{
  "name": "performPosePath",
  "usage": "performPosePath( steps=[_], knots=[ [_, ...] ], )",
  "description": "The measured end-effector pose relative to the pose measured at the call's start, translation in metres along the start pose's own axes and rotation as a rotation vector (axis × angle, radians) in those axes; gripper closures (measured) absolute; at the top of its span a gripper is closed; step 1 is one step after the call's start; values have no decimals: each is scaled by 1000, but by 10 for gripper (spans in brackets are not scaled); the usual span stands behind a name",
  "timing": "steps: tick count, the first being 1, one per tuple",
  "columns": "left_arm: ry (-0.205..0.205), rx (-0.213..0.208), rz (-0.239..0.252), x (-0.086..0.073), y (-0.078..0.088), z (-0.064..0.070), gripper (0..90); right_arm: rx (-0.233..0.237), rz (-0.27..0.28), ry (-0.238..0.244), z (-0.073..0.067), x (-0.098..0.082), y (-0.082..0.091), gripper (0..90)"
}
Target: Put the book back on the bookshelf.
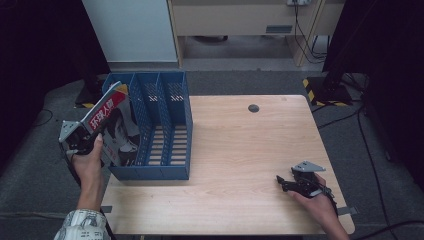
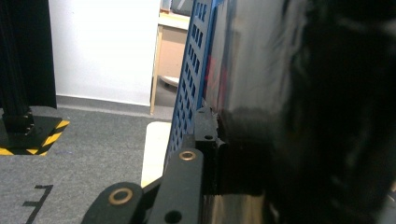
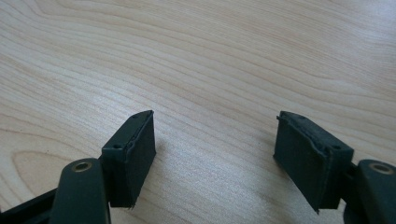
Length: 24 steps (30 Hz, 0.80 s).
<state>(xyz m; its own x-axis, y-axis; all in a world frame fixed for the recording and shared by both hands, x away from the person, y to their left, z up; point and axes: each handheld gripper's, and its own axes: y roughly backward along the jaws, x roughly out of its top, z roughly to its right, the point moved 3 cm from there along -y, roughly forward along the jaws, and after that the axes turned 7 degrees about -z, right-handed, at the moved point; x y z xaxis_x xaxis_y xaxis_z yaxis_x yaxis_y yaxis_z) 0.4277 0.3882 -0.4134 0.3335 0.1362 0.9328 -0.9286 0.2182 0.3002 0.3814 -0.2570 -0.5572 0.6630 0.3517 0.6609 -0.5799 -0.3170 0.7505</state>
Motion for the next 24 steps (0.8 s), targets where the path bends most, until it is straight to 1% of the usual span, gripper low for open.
performPosePath(
  steps=[5, 8, 9, 11, 12, 13, 14, 15, 20, 21, 23, 24],
  knots=[
    [-6, 13, 15, 3, 5, -1, 748, 2, -1, -4, 0, 0, 0, 287],
    [-8, 15, 21, 8, 7, -1, 694, 2, -1, -3, 0, 0, 0, 287],
    [-14, 18, 25, 12, 8, 0, 671, 2, -1, -3, -1, 0, 0, 287],
    [-13, 16, 25, 14, 8, 2, 657, 2, -1, -3, -1, 0, 0, 287],
    [-19, 18, 19, 17, 7, 3, 646, 1, 0, 1, 0, 0, 0, 287],
    [-36, 27, 11, 19, 7, 5, 634, 2, -1, -3, -1, 0, 0, 287],
    [-51, 33, 4, 21, 7, 7, 634, 2, -1, -3, 0, 0, 0, 287],
    [-56, 30, 5, 24, 8, 9, 631, 2, -1, -3, -1, 0, 0, 287],
    [-71, 44, -9, 39, 6, 14, 626, 2, -1, 0, 0, 0, 0, 287],
    [-74, 43, -12, 42, 4, 16, 630, 1, 0, 1, 0, 0, 0, 286],
    [-88, 59, -28, 45, 2, 17, 644, 2, -1, -3, -1, 0, 0, 287],
    [-87, 57, -35, 45, 1, 18, 662, 2, 0, 1, 0, 0, 0, 287]
  ],
)
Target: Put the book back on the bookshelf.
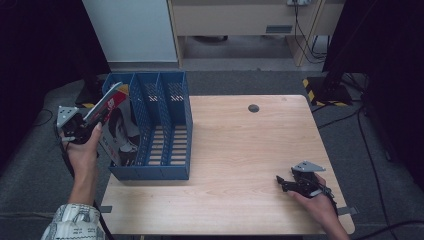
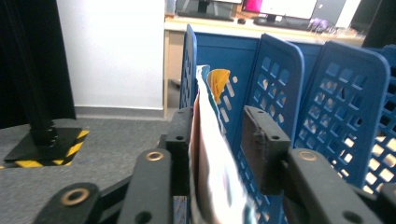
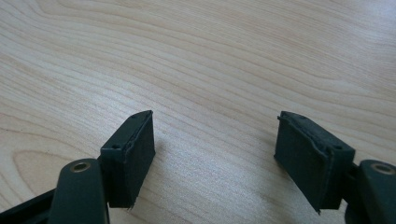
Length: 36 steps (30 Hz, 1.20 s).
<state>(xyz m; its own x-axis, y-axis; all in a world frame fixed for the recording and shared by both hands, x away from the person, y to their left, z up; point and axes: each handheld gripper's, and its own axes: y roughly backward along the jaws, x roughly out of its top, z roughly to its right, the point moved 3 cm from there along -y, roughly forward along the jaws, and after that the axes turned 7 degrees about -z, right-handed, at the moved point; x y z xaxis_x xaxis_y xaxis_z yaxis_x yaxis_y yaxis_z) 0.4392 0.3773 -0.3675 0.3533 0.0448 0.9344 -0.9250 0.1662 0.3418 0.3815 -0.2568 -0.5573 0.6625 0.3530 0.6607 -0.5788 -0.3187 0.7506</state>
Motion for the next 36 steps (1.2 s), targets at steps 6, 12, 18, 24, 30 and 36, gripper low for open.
performPosePath(
  steps=[6, 12, 18, 24, 30, 36],
  knots=[
    [58, 12, -37, -2, -4, -5, 784, 0, 0, 0, 0, 0, 0, 286],
    [104, -15, -45, -6, -7, -11, 835, -1, 1, 0, 0, 0, 0, 286],
    [76, -5, -40, -4, -5, -8, 862, -1, 1, 0, 0, 0, 0, 287],
    [77, -2, 14, -5, 3, -7, 865, -1, 1, 1, 0, 0, 0, 286],
    [71, -3, 61, 0, 7, -6, 866, -2, 1, 1, 0, 0, 0, 286],
    [63, 16, 91, 2, 6, -6, 866, -1, 1, 1, 0, 0, 0, 287]
  ],
)
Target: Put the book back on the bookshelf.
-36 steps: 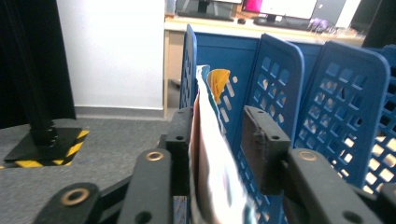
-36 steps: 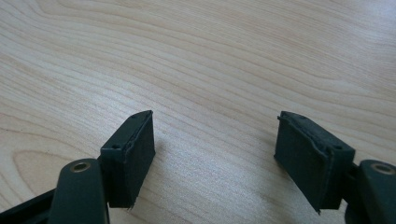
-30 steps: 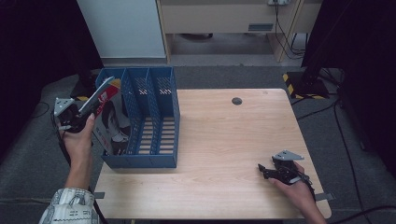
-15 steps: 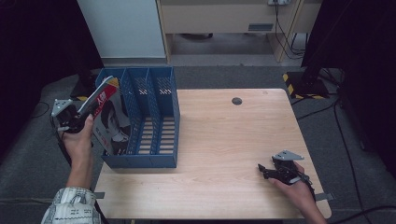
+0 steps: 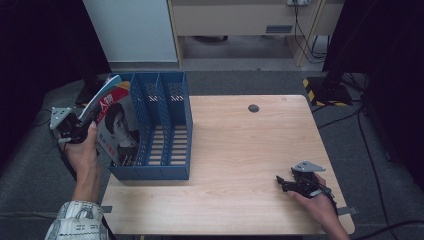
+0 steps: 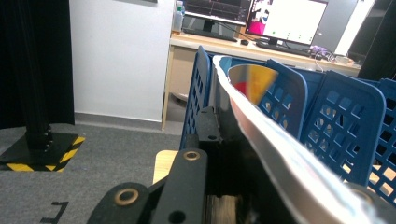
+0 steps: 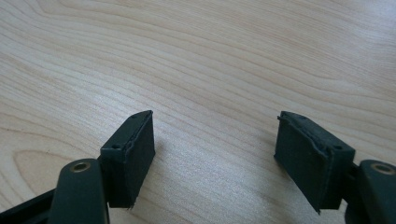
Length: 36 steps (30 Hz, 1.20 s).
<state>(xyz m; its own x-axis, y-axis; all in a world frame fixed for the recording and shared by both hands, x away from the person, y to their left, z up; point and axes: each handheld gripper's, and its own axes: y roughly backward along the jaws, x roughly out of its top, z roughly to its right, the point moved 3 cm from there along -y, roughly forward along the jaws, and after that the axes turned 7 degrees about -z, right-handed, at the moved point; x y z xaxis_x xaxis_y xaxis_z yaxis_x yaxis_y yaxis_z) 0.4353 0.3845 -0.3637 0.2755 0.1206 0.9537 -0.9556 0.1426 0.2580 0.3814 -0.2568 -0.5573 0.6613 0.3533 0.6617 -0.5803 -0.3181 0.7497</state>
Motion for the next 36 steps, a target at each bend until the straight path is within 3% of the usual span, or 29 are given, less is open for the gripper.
performPosePath(
  steps=[11, 36],
  knots=[
    [19, -6, 63, -6, -5, 2, 865, 0, 0, 0, 0, 0, 0, 286],
    [19, -4, 32, -11, -9, 1, 848, 0, 0, 2, 0, 0, 0, 287]
  ],
)
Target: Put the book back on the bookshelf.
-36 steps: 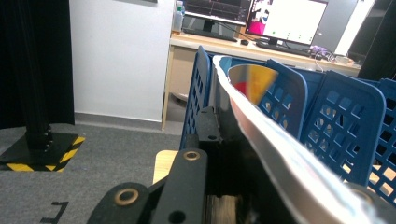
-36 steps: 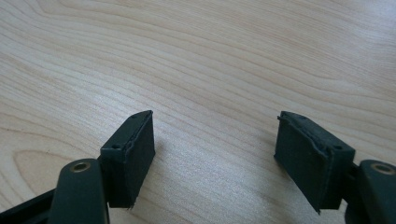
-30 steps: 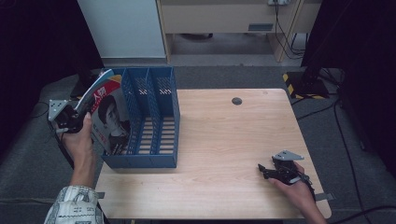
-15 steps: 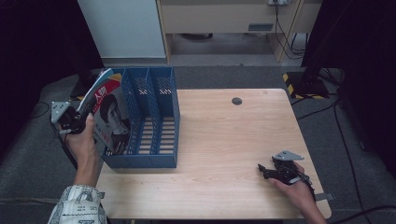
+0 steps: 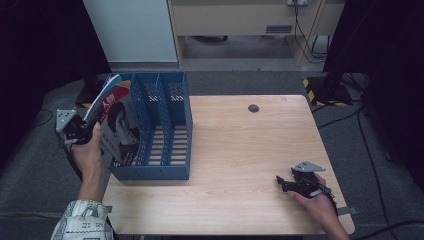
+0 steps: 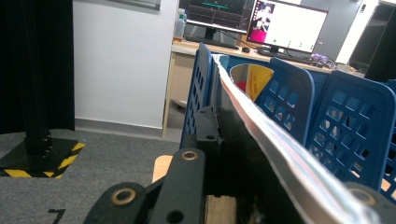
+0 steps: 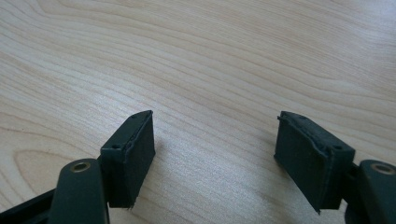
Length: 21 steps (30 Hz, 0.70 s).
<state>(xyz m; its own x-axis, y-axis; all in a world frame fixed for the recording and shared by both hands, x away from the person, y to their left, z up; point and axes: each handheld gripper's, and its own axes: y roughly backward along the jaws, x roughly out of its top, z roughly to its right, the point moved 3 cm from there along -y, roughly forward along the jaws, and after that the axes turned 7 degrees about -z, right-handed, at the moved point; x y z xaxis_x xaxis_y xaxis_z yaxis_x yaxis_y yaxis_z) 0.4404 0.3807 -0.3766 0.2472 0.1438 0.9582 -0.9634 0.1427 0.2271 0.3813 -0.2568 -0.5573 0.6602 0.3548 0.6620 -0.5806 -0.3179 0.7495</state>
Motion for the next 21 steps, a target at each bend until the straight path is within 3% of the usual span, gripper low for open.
performPosePath(
  steps=[4, 5, 8, 14, 18, 21],
  knots=[
    [17, -9, -8, 1, 0, 0, 779, 0, 0, -1, 0, 0, 0, 287],
    [11, -10, -12, 2, 0, 0, 719, 0, 0, -1, 0, 0, 0, 286],
    [-6, -11, -7, 4, 2, 1, 685, 0, 0, 0, 0, 0, 0, 286],
    [-36, -25, 15, 11, 5, 3, 502, 0, 0, 0, 0, 0, 0, 285],
    [-86, -42, 10, 21, 9, 6, 422, 0, -1, 0, 0, 0, 0, 284],
    [-160, -58, -5, 28, 13, 11, 337, 1, -1, 1, 0, 0, 0, 283]
  ],
)
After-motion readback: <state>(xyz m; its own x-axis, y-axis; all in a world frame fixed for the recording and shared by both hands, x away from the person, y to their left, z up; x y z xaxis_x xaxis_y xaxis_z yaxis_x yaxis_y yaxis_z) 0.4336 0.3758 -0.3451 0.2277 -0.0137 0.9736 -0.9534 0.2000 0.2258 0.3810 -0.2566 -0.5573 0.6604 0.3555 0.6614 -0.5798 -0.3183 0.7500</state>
